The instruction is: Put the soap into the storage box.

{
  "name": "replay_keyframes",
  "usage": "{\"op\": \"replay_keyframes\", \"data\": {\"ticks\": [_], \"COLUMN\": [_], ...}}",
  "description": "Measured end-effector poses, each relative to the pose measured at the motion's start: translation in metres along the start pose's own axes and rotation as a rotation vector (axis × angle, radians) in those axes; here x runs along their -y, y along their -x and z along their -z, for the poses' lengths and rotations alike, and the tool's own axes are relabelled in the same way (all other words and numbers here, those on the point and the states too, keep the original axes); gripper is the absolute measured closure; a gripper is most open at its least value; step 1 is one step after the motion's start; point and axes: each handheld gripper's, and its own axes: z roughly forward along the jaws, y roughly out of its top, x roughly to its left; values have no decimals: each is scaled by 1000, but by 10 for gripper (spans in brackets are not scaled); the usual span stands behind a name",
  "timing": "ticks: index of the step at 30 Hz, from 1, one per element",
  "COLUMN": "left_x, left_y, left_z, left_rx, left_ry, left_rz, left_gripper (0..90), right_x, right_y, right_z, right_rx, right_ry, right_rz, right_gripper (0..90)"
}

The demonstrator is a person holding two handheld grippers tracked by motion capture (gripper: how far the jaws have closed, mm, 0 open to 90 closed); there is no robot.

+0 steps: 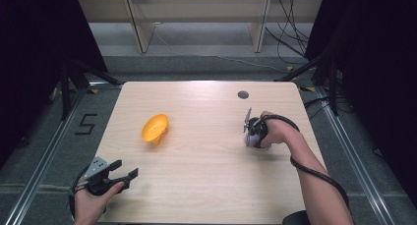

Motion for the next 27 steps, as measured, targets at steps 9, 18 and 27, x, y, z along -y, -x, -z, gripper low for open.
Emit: {"op": "replay_keyframes", "data": {"ticks": [9,18,27], "left_x": [0,0,0], "left_y": [0,1,2], "left_z": [0,0,1], "left_rx": [3,5,-6], "left_ry": [4,2,-6], "left_rz": [4,12,-5], "left_gripper": [225,226,228], "right_x": [5,14,20], "right_y": [-24,-72,-107], "right_z": [8,30,49], "right_rx": [160,545,774], "right_ry": [70,207,304], "right_rz": [7,-12,-11], "right_gripper": [505,505,506]}}
